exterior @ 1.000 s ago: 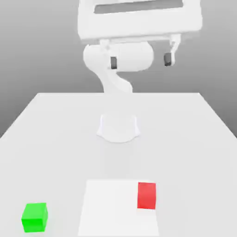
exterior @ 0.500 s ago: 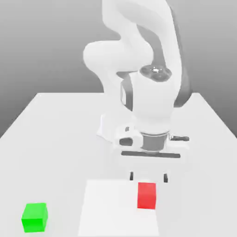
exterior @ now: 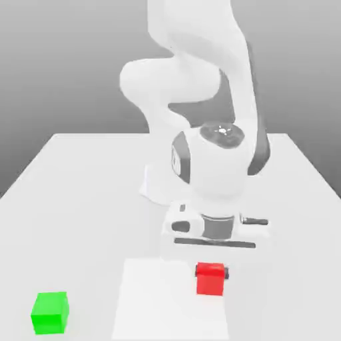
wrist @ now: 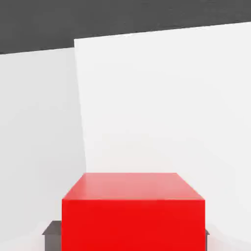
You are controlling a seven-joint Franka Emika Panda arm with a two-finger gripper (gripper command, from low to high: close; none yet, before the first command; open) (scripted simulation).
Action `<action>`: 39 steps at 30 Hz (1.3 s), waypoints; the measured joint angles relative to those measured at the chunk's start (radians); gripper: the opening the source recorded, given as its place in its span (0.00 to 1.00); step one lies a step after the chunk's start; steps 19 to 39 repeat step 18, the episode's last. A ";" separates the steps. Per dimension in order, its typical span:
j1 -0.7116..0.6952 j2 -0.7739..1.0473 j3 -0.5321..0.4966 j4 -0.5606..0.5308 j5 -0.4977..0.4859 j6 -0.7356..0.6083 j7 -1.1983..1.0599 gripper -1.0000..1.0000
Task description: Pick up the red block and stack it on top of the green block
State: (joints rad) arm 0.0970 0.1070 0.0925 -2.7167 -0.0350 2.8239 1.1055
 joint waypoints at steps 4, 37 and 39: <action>-0.122 -0.023 -0.064 0.078 0.037 -0.104 -0.046 0.00; -0.387 0.207 -0.229 0.331 0.136 -0.128 -0.173 1.00; -0.387 0.207 -0.229 0.331 0.136 -0.128 -0.173 1.00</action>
